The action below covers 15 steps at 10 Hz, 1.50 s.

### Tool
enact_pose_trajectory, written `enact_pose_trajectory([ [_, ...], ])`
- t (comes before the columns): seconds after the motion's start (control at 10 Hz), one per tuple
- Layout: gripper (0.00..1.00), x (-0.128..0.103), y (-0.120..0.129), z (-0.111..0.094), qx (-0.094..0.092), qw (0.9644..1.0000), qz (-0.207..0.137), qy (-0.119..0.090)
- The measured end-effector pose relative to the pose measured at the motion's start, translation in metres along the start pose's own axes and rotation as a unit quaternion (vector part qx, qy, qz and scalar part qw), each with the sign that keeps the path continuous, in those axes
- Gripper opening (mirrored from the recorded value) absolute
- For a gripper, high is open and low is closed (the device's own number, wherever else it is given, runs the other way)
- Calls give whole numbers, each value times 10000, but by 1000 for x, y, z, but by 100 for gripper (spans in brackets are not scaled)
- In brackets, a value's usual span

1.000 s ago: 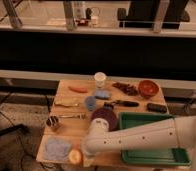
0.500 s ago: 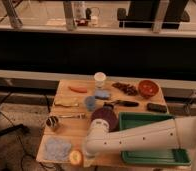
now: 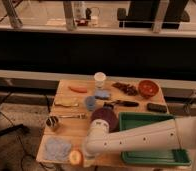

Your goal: Place apple in red bowl

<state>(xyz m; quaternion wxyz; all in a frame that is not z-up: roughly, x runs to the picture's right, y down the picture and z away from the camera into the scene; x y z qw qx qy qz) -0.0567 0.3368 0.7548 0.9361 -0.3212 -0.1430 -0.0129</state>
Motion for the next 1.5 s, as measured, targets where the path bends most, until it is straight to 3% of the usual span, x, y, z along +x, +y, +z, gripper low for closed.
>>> enact_pose_trajectory([
  [0.5,80,-1,-1,-3,79,10000,-47,28],
  [0.6,80,-7,2,-14,355,9991,-201,78],
  [0.8,80,-18,4,-38,721,9964,-414,155],
  [1.0,80,-37,9,-77,1168,9903,-704,253],
  [1.1,80,-42,11,-88,1244,9890,-757,253],
  [1.3,80,-52,10,-95,1217,9885,-878,184],
  [1.5,80,-58,7,-84,1073,9897,-947,57],
])
